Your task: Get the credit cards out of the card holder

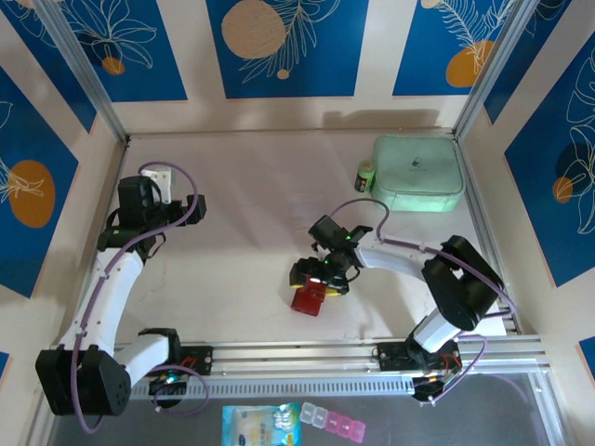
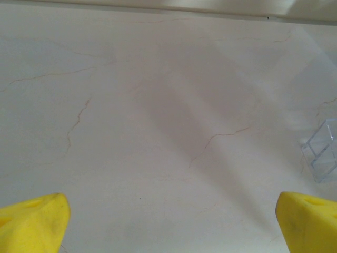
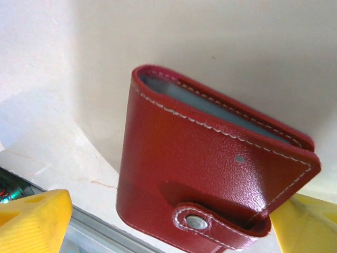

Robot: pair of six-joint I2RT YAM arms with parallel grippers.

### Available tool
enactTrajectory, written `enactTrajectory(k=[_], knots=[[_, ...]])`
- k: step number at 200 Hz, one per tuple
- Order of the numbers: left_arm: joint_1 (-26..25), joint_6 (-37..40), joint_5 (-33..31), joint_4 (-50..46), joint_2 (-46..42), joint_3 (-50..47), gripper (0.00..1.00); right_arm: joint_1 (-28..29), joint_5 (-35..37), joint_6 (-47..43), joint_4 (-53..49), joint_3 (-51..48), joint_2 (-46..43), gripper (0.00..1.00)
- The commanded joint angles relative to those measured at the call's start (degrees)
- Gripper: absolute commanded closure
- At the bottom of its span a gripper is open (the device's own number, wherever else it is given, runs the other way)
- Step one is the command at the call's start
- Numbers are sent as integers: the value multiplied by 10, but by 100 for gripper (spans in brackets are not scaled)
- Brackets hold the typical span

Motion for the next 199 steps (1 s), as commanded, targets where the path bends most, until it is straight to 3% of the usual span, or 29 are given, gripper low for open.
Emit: enactTrajectory(k=[1, 117, 199], knots=[[-4, 4, 1, 6, 3, -6, 0, 19, 19, -21, -46, 34, 24, 5], [-4, 0, 5, 8, 9, -4, 0, 138, 156, -25, -213, 237, 179, 6], [-4, -3, 8, 8, 11, -4, 0, 147, 153, -10, -225, 197, 149, 11]])
